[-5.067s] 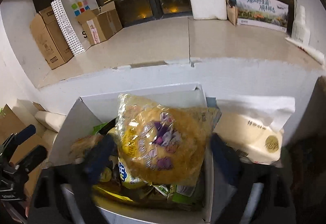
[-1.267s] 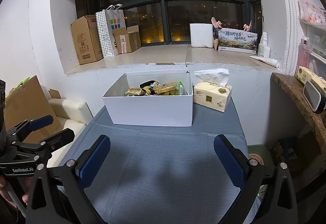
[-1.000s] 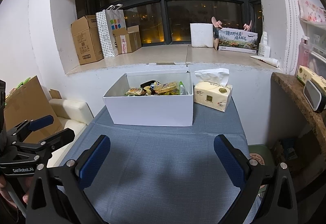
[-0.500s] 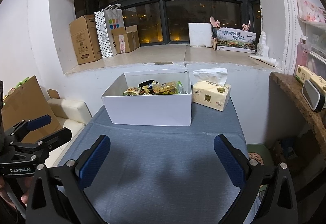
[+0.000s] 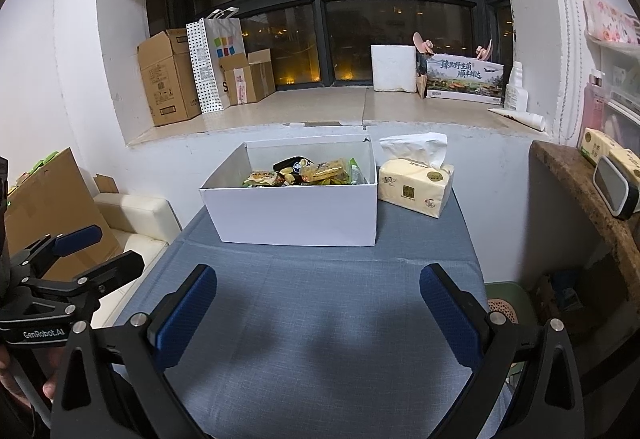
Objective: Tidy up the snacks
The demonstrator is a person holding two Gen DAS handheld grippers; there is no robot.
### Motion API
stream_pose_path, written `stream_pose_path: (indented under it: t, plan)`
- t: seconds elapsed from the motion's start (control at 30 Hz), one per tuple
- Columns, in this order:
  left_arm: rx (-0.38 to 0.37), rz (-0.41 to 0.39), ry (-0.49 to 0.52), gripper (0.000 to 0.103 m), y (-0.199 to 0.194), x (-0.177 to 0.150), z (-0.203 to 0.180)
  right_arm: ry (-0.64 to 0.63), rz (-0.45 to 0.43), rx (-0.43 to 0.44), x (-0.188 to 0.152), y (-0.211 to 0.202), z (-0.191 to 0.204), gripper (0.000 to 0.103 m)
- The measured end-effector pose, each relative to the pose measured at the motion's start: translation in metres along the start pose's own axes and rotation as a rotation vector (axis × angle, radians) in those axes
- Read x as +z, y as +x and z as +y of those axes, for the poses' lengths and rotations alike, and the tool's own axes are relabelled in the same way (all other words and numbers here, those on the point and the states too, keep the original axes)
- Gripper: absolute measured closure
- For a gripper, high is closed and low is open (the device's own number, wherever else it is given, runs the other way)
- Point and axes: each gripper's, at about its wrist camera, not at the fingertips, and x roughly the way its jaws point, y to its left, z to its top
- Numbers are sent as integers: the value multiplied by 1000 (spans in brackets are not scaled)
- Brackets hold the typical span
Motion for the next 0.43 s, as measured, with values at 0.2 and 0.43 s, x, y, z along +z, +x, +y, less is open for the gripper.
stream_pose_path:
  t: [0.2,0.43]
  plan:
    - [-1,-1,1,0,0,0,-1,0,0,0,0,0,0,0]
    - [4,-11,15,0,-3,0,-5,-1,1,1,0,1,-1,0]
